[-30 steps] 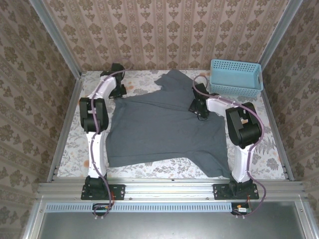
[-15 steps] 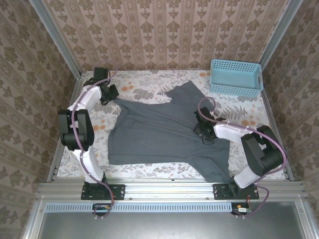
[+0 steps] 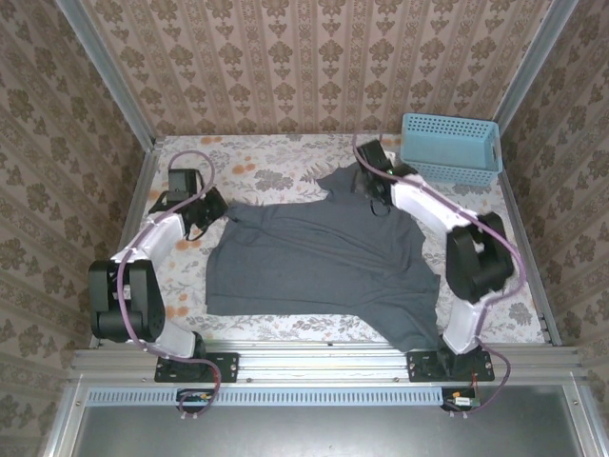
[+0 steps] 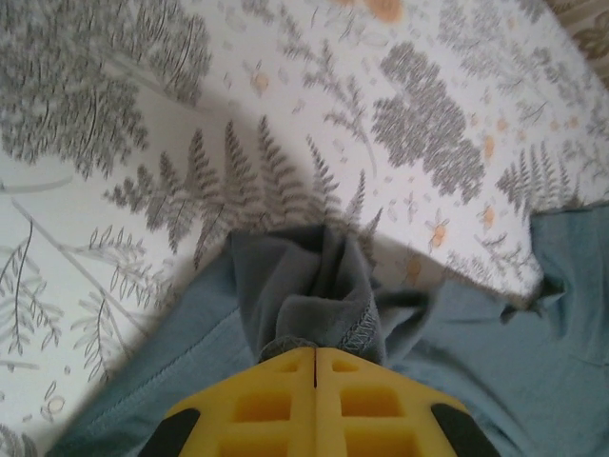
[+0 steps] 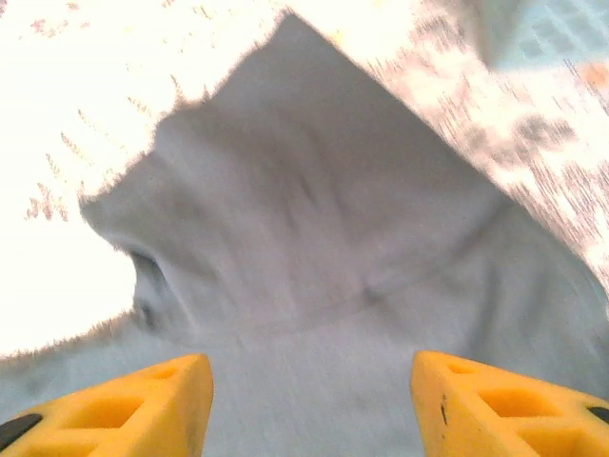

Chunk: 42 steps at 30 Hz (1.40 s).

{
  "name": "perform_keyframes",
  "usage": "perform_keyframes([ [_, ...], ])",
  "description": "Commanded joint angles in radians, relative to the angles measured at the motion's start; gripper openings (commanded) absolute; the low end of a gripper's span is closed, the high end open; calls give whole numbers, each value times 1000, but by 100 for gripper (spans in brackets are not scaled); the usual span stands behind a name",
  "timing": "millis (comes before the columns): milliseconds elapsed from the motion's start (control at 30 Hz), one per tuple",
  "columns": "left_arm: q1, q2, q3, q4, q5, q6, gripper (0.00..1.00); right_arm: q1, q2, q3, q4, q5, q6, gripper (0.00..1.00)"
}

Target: Fold the inside-out t-shirt

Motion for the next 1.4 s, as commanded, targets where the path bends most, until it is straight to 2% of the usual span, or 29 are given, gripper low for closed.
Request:
perform_keyframes([
  [0, -1, -62, -48, 56, 26, -37, 0, -20, 219, 235, -151, -4, -125, 59],
  [167, -5, -142, -128, 60, 14, -41, 0, -59, 500, 633, -307, -7, -150, 59],
  [267, 0, -175, -165, 59, 6, -40, 0, -73, 613, 789, -395, -28, -136, 59],
  [333, 6, -193, -185, 66, 7, -44, 0, -73, 649, 825, -429, -50, -124, 58],
  [500, 28, -257, -233, 89, -10, -58, 0, -69, 644, 754, -465, -62, -74, 57],
  [600, 45, -296, -257, 94, -15, -59, 0, -61, 561, 570, -402, -85, -51, 55],
  [733, 57, -319, -265, 81, -13, -37, 0, -42, 352, 209, -183, -116, -25, 53],
  [833, 65, -323, -275, 84, 7, -38, 0, -39, 272, 118, -153, -113, -32, 52],
  [1033, 66, -318, -272, 79, 27, -30, 0, -66, 283, 208, -178, -68, -79, 54],
  [1167, 66, -307, -263, 61, 39, -29, 0, -92, 360, 352, -227, -25, -105, 54],
  [1367, 66, -308, -263, 53, 49, -24, 0, -128, 514, 581, -320, -27, -118, 53],
])
